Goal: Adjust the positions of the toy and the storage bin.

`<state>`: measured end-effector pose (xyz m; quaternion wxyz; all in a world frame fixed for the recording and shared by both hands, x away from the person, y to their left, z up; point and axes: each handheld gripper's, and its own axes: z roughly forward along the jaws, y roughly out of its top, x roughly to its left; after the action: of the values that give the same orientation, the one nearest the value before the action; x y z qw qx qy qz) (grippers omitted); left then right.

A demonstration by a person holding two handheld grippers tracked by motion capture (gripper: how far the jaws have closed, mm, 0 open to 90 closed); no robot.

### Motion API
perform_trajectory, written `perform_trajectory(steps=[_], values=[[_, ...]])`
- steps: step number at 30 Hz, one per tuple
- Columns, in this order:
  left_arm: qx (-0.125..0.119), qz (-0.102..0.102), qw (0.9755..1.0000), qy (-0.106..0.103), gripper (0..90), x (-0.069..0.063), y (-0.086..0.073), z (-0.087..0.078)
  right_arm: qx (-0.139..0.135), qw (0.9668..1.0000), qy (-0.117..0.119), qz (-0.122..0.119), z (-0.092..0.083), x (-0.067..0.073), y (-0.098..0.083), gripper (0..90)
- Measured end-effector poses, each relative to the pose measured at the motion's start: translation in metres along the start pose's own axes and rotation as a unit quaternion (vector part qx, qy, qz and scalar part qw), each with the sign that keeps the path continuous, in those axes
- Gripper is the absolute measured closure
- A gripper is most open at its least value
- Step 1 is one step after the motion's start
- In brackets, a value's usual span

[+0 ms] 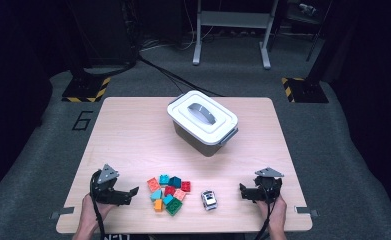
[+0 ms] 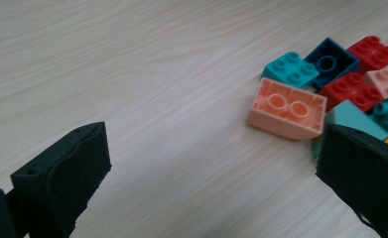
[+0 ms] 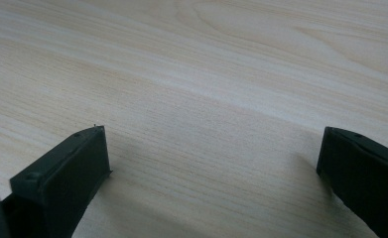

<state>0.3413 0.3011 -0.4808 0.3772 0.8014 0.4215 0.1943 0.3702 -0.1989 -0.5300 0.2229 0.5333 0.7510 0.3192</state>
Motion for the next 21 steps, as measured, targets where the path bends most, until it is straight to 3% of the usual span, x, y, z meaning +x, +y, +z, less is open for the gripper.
perform_trajectory(steps=[7,9,13,16,21], values=[[-0.012,0.016,0.9995,-0.023,0.1,-0.022,0.015,0.002,0.000,1.0000,0.000,0.000,0.000,0.000,0.000,0.0],[-0.009,0.030,0.9988,-0.037,0.1,-0.034,0.022,0.006,0.000,1.0000,-0.001,0.000,0.000,0.000,0.000,0.0],[-0.009,0.043,0.9980,-0.045,0.1,-0.046,0.028,0.011,0.001,1.0000,-0.001,-0.001,0.000,0.000,0.001,0.0],[-0.001,0.062,0.9962,-0.062,0.1,-0.061,0.033,0.018,0.000,1.0000,-0.001,-0.002,0.000,0.000,0.001,0.0],[0.001,0.076,0.9939,-0.081,0.1,-0.078,0.038,0.026,0.002,1.0000,-0.001,-0.003,0.000,0.000,0.001,0.0]])
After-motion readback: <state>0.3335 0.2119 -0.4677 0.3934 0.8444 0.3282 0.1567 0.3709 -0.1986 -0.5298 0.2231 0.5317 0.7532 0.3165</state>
